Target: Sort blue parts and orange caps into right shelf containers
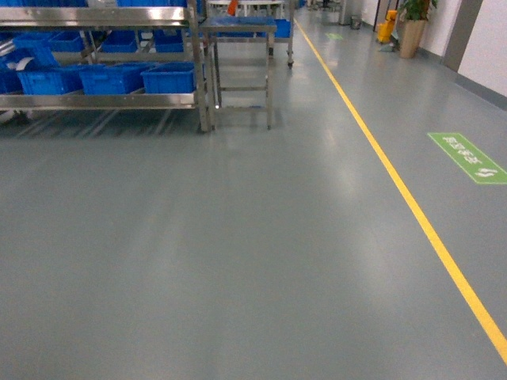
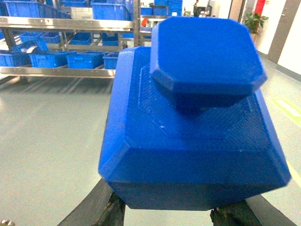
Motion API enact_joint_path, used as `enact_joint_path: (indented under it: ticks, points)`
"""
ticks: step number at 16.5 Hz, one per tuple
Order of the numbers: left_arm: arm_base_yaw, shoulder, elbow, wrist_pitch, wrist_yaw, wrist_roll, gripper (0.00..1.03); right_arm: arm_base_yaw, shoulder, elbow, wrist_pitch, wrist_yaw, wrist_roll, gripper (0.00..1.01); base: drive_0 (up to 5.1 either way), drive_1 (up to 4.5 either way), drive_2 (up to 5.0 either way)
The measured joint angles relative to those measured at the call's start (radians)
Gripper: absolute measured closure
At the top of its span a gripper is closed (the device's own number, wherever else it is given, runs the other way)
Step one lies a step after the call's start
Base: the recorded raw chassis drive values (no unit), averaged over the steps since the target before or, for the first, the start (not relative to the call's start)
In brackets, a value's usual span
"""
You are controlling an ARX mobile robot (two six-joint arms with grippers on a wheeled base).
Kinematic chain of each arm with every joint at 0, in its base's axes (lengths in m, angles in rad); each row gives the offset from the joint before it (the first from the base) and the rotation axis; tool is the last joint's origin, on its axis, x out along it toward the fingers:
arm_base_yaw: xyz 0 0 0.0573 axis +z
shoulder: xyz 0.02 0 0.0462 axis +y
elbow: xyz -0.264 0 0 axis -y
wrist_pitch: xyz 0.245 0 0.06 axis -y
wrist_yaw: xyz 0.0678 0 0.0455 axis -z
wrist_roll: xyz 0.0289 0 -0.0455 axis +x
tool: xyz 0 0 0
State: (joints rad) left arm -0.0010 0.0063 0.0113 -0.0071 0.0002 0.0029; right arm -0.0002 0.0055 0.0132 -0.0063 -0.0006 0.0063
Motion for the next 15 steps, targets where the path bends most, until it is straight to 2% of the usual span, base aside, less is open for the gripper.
enact_joint_path:
  ticks: [15]
  points:
    - [0.001,0.000,0.000,0.002,-0.001,0.000,0.63,0.000,0.000,0.000,0.002,0.000,0.000,0.58,0.2,4.53,-4.1]
